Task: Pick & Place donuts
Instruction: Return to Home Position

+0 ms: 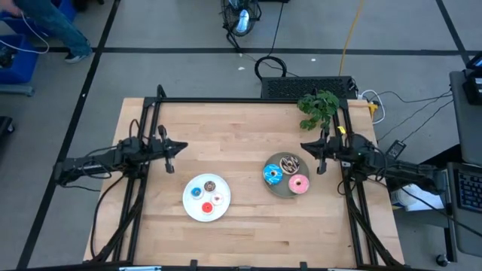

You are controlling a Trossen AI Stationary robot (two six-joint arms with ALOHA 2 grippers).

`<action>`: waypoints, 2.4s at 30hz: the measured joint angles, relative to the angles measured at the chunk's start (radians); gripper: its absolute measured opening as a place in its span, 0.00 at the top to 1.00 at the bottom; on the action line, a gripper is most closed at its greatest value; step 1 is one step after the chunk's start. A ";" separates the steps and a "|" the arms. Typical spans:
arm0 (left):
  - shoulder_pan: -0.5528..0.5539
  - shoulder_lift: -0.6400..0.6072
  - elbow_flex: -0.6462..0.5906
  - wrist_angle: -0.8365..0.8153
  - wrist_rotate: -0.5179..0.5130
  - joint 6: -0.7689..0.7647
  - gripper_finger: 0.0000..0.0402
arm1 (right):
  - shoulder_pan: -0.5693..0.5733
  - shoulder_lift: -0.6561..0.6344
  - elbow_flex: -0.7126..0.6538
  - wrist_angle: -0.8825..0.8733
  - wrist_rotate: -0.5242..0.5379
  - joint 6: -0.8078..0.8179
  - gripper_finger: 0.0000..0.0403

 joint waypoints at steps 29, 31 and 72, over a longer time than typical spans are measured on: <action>0.000 0.004 -0.002 0.052 -0.005 -0.088 0.84 | 0.000 0.011 -0.001 -0.005 -0.003 0.003 1.00; 0.000 0.004 -0.002 0.052 -0.005 -0.088 0.84 | 0.000 0.011 -0.001 -0.005 -0.003 0.003 1.00; 0.000 0.004 -0.001 0.053 -0.004 -0.088 0.84 | 0.000 0.011 -0.001 -0.005 -0.003 0.003 1.00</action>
